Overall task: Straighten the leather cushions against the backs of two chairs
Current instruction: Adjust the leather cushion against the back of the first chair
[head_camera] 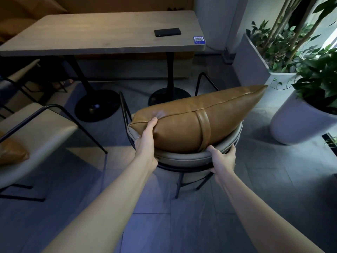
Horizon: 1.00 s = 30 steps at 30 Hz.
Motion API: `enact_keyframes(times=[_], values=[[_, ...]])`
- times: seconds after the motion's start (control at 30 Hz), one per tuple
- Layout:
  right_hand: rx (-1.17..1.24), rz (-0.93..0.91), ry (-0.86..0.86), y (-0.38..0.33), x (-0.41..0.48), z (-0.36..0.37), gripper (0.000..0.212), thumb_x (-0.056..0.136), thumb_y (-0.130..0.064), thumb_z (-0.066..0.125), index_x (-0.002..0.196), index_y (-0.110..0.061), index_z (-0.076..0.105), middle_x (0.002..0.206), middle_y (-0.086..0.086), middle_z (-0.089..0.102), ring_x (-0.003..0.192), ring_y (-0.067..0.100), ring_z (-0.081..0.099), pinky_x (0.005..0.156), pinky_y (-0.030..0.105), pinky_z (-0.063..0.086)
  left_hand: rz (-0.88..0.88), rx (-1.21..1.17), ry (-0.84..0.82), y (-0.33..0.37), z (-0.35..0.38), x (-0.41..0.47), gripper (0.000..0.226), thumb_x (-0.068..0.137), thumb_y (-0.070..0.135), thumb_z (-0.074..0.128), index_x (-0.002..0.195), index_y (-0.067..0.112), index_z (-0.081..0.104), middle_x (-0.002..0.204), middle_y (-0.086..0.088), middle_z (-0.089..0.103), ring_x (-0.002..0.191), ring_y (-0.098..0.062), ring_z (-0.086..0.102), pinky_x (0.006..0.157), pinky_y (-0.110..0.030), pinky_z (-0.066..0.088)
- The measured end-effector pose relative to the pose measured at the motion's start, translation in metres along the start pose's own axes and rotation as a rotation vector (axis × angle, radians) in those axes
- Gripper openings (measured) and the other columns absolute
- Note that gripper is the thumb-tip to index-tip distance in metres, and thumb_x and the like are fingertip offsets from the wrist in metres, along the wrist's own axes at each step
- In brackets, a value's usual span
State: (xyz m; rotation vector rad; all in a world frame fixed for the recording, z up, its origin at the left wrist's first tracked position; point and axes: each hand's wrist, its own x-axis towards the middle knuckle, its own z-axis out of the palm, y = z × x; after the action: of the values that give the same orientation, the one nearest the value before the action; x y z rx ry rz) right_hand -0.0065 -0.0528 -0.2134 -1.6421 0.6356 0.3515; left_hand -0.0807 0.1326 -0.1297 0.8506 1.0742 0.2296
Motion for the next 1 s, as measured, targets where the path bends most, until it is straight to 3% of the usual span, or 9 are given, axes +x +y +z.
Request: enact_keyframes(times=[0.17,0.23,0.5,0.73,0.83,1.0], values=[[0.042,0.008,0.006,-0.007,-0.003,0.016,0.106,0.073,-0.031,0.079,0.164,-0.043,0.026,0.129,-0.002,0.058,0.115,0.031,0.062,0.101,0.057,0.057,0.008,0.011,0.011,0.014,0.000,0.013,0.112,0.062,0.060,0.089,0.154,0.022,0.038,0.149,-0.006,0.054,0.132,-0.036,0.054,0.115,-0.062,0.039],[0.055,0.016,-0.005,-0.010,-0.004,0.025,0.108,0.066,-0.034,0.078,0.162,-0.046,0.028,0.133,0.000,0.061,0.114,0.032,0.063,0.101,0.057,0.057,0.013,0.021,0.010,0.021,0.000,0.018,0.117,0.059,0.060,0.090,0.155,0.022,0.037,0.150,-0.007,0.054,0.132,-0.037,0.054,0.113,-0.064,0.040],[0.072,0.026,0.004,-0.015,0.000,0.060,0.112,0.063,-0.041,0.077,0.161,-0.048,0.024,0.142,0.005,0.058,0.117,0.036,0.063,0.102,0.060,0.056,0.021,0.077,0.022,0.050,0.002,0.044,0.097,0.076,0.055,0.083,0.155,0.024,0.036,0.151,-0.008,0.053,0.134,-0.040,0.051,0.112,-0.070,0.038],[0.112,0.046,0.059,-0.019,0.003,0.059,0.113,0.062,-0.036,0.077,0.162,-0.051,0.028,0.144,-0.002,0.060,0.120,0.033,0.062,0.104,0.058,0.055,0.033,0.057,0.008,0.043,0.008,0.050,0.098,0.065,0.055,0.087,0.147,0.020,0.047,0.137,-0.007,0.063,0.122,-0.034,0.060,0.110,-0.059,0.046],[0.130,0.041,0.036,-0.022,0.007,0.055,0.113,0.061,-0.036,0.078,0.163,-0.049,0.029,0.142,-0.003,0.062,0.115,0.029,0.064,0.105,0.058,0.055,0.028,0.063,-0.013,0.044,0.014,0.051,0.093,0.073,0.052,0.086,0.150,0.020,0.044,0.139,-0.007,0.062,0.124,-0.034,0.059,0.112,-0.060,0.044],[0.090,0.013,-0.001,-0.022,0.004,0.067,0.120,0.054,-0.047,0.076,0.162,-0.050,0.025,0.148,0.000,0.057,0.122,0.033,0.062,0.104,0.059,0.054,0.047,0.089,0.007,0.056,0.011,0.059,0.093,0.077,0.053,0.084,0.153,0.021,0.041,0.142,-0.007,0.059,0.125,-0.036,0.058,0.111,-0.062,0.044]])
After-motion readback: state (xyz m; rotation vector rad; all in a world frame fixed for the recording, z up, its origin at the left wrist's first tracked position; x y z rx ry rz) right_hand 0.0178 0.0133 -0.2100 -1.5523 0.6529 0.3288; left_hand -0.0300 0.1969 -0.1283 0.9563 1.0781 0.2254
